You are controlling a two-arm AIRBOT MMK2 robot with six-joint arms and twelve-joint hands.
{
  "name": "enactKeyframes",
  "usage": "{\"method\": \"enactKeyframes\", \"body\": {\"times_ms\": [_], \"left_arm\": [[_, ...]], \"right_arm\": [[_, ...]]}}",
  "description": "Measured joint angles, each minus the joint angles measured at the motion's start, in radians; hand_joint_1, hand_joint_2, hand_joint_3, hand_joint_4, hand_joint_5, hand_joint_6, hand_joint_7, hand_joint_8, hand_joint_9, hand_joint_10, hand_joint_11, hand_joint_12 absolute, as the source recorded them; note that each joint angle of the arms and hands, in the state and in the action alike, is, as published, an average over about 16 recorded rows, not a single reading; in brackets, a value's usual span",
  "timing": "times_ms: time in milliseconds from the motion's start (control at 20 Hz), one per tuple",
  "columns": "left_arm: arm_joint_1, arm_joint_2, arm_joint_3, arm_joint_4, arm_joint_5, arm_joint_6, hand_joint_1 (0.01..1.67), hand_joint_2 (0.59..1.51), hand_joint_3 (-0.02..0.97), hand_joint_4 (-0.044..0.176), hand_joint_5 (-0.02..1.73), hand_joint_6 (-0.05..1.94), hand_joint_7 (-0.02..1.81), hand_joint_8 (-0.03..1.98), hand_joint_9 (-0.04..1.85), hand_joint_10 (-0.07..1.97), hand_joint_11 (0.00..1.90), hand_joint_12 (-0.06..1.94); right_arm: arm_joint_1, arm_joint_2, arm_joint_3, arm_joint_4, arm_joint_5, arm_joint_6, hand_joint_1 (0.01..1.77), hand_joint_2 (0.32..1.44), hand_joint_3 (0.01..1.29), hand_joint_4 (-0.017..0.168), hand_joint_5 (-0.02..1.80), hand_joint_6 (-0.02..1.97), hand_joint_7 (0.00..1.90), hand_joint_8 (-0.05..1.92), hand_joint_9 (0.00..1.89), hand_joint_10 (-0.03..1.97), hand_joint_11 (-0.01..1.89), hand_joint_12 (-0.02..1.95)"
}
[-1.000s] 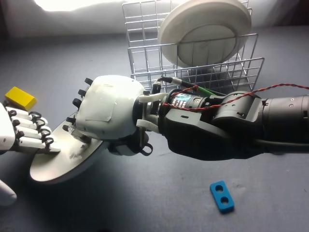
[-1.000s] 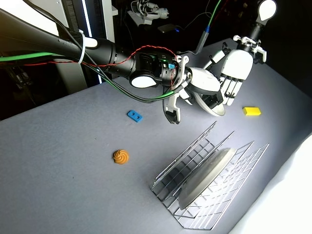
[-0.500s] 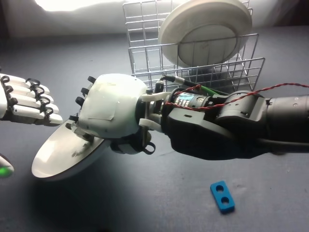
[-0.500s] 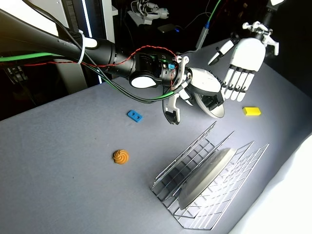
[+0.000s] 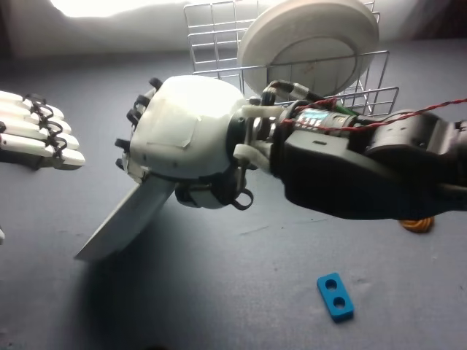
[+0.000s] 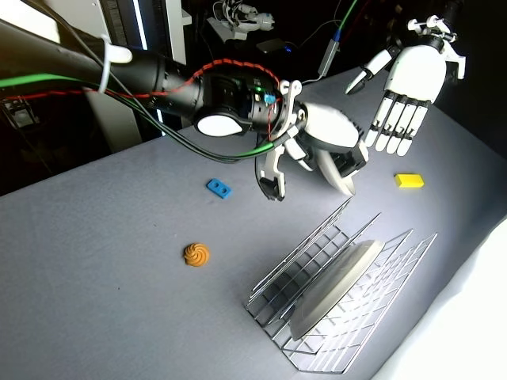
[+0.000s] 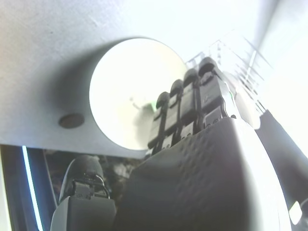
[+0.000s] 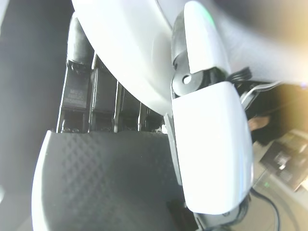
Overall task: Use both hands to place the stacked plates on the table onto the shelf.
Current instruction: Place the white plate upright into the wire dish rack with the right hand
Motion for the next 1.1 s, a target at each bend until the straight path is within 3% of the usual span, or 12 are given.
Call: {"method": "enactKeyframes", "body": {"times_ms": [550, 1100], "left_arm": [[-0.065, 0.016, 0.02, 0.046, -0.04, -0.038, 0.01, 1.124, 0.019, 0.002, 0.06, 0.01, 0.06, 0.01, 0.04, 0.01, 0.02, 0.0], [-0.071, 0.008, 0.035, 0.064, -0.043, -0.043, 0.01, 1.114, 0.019, 0.002, 0.06, 0.01, 0.06, 0.01, 0.04, 0.01, 0.02, 0.0]], "right_arm": [[0.091, 0.205, -0.19, 0.099, -0.013, -0.002, 1.25, 1.02, 0.01, -0.007, 1.07, 0.45, 0.99, 1.04, 0.88, 1.33, 0.62, 1.64], [0.231, 0.395, -0.307, 0.363, -0.033, -0.011, 1.26, 1.01, 0.01, -0.007, 1.09, 0.39, 1.0, 1.02, 0.89, 1.36, 0.62, 1.65]]}}
